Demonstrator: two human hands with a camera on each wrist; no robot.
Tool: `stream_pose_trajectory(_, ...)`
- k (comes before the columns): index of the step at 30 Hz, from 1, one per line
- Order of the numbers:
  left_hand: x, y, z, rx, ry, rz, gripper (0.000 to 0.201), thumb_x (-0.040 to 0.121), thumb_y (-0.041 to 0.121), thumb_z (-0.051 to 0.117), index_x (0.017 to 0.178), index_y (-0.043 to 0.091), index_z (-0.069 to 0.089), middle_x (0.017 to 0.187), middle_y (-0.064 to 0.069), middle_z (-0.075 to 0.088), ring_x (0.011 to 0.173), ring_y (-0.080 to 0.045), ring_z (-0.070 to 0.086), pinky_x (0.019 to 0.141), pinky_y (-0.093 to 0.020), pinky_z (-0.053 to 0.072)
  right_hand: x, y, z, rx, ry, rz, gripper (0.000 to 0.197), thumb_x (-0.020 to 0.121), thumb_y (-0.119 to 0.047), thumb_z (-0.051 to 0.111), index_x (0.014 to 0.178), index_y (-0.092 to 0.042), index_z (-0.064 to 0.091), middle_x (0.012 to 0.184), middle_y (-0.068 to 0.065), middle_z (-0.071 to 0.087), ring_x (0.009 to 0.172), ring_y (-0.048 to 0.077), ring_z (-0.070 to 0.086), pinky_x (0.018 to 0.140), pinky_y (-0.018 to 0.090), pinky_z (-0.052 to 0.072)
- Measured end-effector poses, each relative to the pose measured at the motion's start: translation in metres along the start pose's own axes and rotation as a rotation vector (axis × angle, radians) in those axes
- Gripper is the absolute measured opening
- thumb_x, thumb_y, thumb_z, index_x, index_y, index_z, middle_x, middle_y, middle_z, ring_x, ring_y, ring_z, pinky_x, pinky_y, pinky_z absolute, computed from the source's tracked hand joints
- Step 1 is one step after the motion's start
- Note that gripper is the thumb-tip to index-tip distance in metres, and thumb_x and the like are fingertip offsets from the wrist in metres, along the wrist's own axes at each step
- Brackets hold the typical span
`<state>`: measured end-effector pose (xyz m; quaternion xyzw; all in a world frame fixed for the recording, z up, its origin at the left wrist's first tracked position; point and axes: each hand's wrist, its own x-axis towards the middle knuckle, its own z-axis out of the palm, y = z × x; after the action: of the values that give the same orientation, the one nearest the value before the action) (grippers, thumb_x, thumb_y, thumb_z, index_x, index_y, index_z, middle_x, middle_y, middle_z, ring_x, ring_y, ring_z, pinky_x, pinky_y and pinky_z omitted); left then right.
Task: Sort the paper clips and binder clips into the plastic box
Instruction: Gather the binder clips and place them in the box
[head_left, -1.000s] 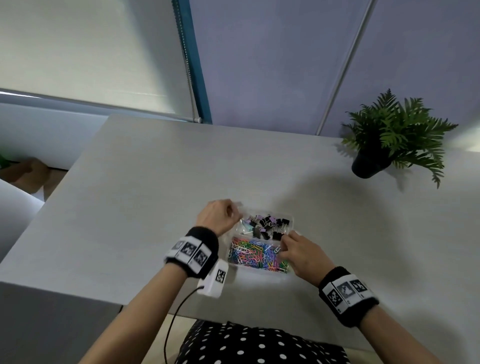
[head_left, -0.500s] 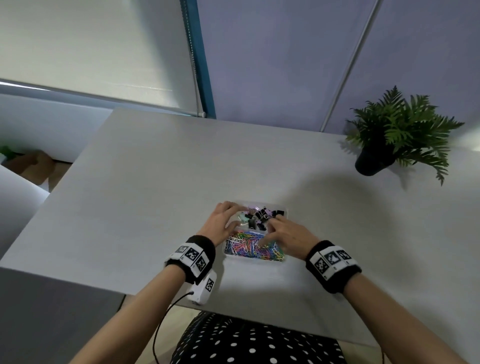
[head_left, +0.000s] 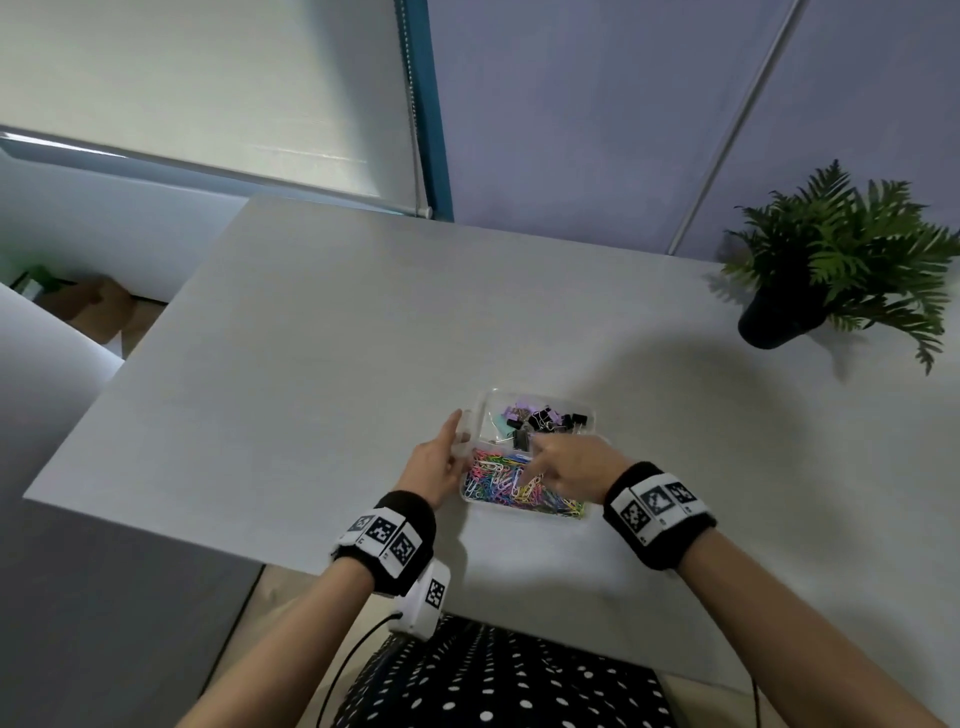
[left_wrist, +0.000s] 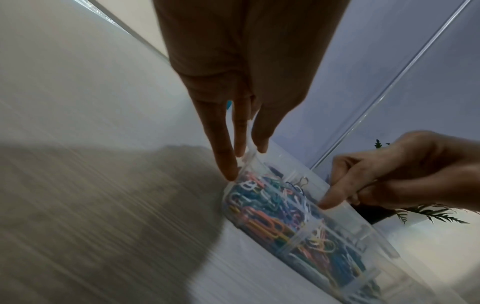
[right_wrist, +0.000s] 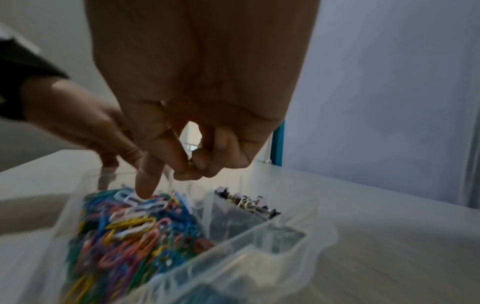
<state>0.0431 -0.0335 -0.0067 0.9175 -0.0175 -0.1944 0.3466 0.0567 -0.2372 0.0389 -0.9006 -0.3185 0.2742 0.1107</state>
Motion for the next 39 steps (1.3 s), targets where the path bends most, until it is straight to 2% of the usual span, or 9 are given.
stream_pose_trajectory(8, 0.001, -0.002, -0.002, -0.045, 0.005, -0.037, 0.066, 0.090, 0.009, 0.052, 0.146, 0.018, 0.019, 0.134, -0.012, 0.053, 0.119, -0.028, 0.056, 0.103, -0.035, 0.042, 0.005, -0.003, 0.011, -0.124, -0.065, 0.000, 0.054, 0.086, 0.001, 0.036, 0.126, -0.033, 0.051, 0.083, 0.006, 0.060, 0.071, 0.022, 0.056, 0.060, 0.029, 0.046)
stream_pose_trajectory(17, 0.000, -0.001, -0.003, -0.132, -0.009, -0.069, 0.065, 0.090, 0.006, 0.052, 0.146, 0.021, 0.023, 0.134, -0.012, 0.053, 0.120, -0.027, 0.054, 0.099, -0.035, 0.045, -0.012, 0.009, 0.009, -0.105, -0.016, 0.127, 0.038, 0.090, -0.009, 0.039, 0.117, -0.030, 0.056, 0.100, 0.004, 0.066, 0.091, 0.020, 0.060, 0.085, 0.037, 0.051)
stream_pose_trajectory(21, 0.004, -0.004, -0.005, -0.332, -0.005, -0.149, 0.060, 0.088, 0.000, 0.056, 0.142, 0.017, 0.034, 0.128, -0.011, 0.059, 0.116, -0.025, 0.057, 0.094, -0.036, 0.048, 0.009, -0.020, 0.003, -0.094, 0.031, 0.038, 0.064, 0.086, -0.001, 0.037, 0.135, -0.041, 0.034, 0.067, -0.007, 0.049, 0.062, 0.017, 0.046, 0.055, 0.029, 0.042)
stream_pose_trajectory(23, 0.005, -0.007, -0.004, -0.449, -0.012, -0.176, 0.057, 0.085, 0.002, 0.061, 0.137, 0.015, 0.042, 0.120, -0.012, 0.063, 0.108, -0.025, 0.062, 0.088, -0.043, 0.053, 0.018, -0.028, 0.008, -0.171, 0.004, 0.016, 0.064, 0.086, 0.000, 0.038, 0.136, -0.039, 0.033, 0.111, -0.003, 0.060, 0.067, 0.020, 0.048, 0.051, 0.028, 0.032)
stream_pose_trajectory(25, 0.006, -0.009, -0.004, -0.498, -0.034, -0.183, 0.055, 0.083, 0.006, 0.064, 0.134, 0.015, 0.045, 0.115, -0.012, 0.066, 0.098, -0.022, 0.064, 0.075, -0.038, 0.057, 0.020, -0.027, 0.016, -0.208, -0.019, 0.031, 0.055, 0.088, -0.002, 0.038, 0.133, -0.033, 0.038, 0.137, 0.003, 0.047, 0.072, 0.024, 0.053, 0.057, 0.031, 0.036)
stream_pose_trajectory(28, 0.007, -0.011, -0.004, -0.534, -0.046, -0.189, 0.055, 0.084, 0.006, 0.064, 0.135, 0.017, 0.044, 0.109, -0.009, 0.067, 0.088, -0.021, 0.064, 0.053, -0.023, 0.056, 0.010, -0.017, 0.021, -0.197, -0.015, 0.092, 0.048, 0.089, -0.003, 0.037, 0.128, -0.029, 0.044, 0.115, 0.008, 0.062, 0.075, 0.025, 0.057, 0.068, 0.034, 0.048)
stream_pose_trajectory(31, 0.008, -0.014, -0.003, -0.543, -0.052, -0.196, 0.055, 0.085, 0.002, 0.060, 0.135, 0.017, 0.043, 0.104, -0.007, 0.066, 0.078, -0.015, 0.064, 0.047, -0.019, 0.054, -0.002, -0.007, 0.017, -0.174, -0.039, 0.147, 0.046, 0.088, -0.004, 0.037, 0.126, -0.027, 0.050, 0.108, 0.011, 0.064, 0.097, 0.030, 0.059, 0.078, 0.036, 0.045)
stream_pose_trajectory(34, 0.009, -0.015, -0.002, -0.548, -0.057, -0.199, 0.055, 0.085, 0.002, 0.060, 0.135, 0.017, 0.044, 0.104, -0.007, 0.066, 0.078, -0.014, 0.064, 0.047, -0.019, 0.054, 0.000, -0.007, 0.008, -0.112, -0.024, 0.164, 0.042, 0.088, -0.006, 0.040, 0.120, -0.027, 0.057, 0.103, 0.009, 0.066, 0.095, 0.029, 0.060, 0.082, 0.035, 0.049)
stream_pose_trajectory(39, 0.009, -0.013, -0.002, -0.589, -0.066, -0.203, 0.053, 0.085, 0.002, 0.060, 0.134, 0.017, 0.045, 0.105, -0.008, 0.066, 0.083, -0.021, 0.063, 0.045, -0.020, 0.053, 0.024, -0.031, 0.003, -0.100, 0.024, 0.115, 0.063, 0.085, 0.000, 0.037, 0.137, -0.036, 0.031, 0.063, 0.000, 0.044, 0.064, 0.022, 0.047, 0.058, 0.032, 0.039)
